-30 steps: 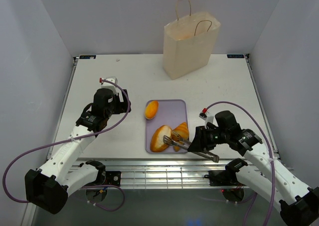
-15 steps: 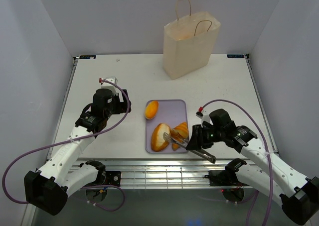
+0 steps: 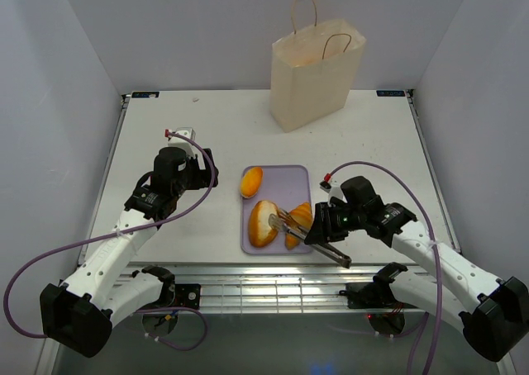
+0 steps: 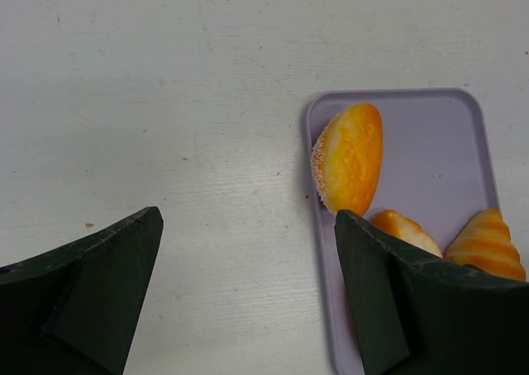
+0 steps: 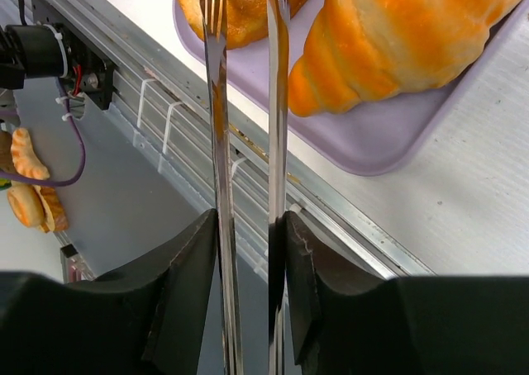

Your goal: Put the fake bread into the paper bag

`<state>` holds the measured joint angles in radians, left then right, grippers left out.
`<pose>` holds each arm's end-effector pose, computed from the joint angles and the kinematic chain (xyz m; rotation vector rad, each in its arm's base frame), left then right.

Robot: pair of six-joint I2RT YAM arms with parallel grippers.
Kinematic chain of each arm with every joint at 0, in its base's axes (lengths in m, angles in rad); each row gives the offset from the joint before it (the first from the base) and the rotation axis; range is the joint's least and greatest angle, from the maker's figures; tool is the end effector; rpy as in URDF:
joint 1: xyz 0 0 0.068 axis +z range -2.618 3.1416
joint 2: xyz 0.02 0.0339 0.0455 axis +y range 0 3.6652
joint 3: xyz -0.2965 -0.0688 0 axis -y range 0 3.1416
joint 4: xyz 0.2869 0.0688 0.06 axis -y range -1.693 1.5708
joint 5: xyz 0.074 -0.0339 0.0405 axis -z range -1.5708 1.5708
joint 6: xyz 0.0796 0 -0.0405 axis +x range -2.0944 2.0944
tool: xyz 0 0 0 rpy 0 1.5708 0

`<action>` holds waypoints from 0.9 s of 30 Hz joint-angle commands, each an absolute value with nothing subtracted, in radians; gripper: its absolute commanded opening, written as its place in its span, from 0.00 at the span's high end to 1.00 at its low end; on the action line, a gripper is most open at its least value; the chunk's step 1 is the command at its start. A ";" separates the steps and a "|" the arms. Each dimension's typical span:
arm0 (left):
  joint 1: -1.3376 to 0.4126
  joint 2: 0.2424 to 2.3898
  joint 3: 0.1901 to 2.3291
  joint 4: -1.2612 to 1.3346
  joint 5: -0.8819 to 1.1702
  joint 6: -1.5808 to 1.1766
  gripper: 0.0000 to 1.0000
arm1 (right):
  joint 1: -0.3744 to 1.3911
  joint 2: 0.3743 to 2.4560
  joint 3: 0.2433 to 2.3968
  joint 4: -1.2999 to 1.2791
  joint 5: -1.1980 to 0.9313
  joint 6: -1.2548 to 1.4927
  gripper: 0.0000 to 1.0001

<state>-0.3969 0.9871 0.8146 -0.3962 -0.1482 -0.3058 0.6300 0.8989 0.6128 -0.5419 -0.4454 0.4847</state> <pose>0.2611 -0.0967 0.2885 0.0105 2.1432 -0.2544 0.1626 0.1610 0.2147 -0.4097 2.5290 1.0162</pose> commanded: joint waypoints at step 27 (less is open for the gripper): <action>-0.402 0.980 0.848 -0.393 -0.120 -0.311 0.05 | 0.632 0.905 0.713 -0.466 -0.417 0.448 0.78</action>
